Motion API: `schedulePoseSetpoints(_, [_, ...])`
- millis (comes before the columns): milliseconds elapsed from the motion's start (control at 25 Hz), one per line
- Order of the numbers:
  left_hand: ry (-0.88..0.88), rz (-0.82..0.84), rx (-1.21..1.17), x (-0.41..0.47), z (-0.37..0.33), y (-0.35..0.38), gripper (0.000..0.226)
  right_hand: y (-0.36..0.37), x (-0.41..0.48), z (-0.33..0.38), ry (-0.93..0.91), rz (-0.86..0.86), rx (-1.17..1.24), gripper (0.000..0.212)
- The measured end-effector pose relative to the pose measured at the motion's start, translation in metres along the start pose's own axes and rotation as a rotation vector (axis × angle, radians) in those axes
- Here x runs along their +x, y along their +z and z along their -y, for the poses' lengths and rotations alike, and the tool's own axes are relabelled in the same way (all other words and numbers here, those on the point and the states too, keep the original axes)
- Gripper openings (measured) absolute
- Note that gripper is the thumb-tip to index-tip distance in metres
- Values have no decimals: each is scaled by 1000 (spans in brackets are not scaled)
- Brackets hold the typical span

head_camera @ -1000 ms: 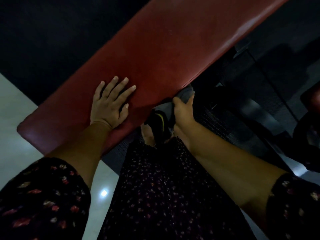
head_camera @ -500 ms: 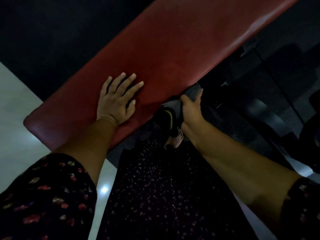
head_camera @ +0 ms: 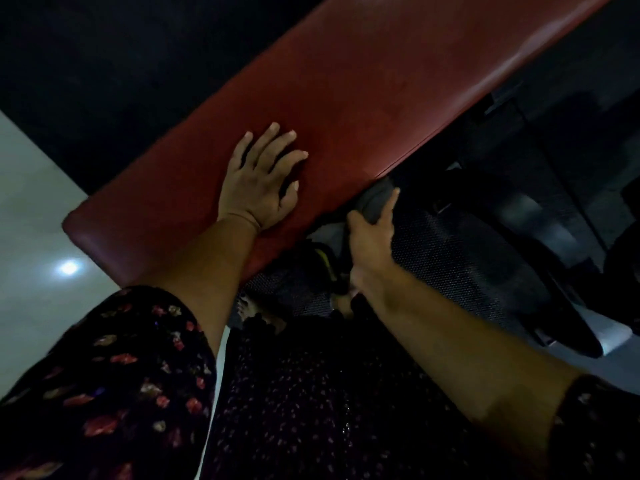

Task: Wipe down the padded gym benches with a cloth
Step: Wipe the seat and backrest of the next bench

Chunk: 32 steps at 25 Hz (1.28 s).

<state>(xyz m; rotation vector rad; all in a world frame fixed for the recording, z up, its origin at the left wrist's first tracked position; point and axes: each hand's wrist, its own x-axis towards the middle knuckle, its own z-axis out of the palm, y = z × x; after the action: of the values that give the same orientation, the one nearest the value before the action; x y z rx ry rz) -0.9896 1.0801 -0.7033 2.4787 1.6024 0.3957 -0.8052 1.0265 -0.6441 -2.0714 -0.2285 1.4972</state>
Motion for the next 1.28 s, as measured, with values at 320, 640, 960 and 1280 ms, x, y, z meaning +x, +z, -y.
schedulePoseSetpoints(320, [-42, 103, -95, 3, -7, -14, 42, 40, -60, -54, -27, 27, -118, 90])
schedulePoseSetpoints(640, [168, 217, -4, -108, 47, -51, 47, 57, -80, -73, -20, 0, 90, 79])
schedulePoseSetpoints(960, [35, 250, 22, -162, 73, -63, 52, 114, -163, -151, 81, 195, 43, 87])
schedulePoseSetpoints(1280, [-1, 173, 65, -181, 79, -62, 56, 98, -135, -139, 95, 120, 222, 80])
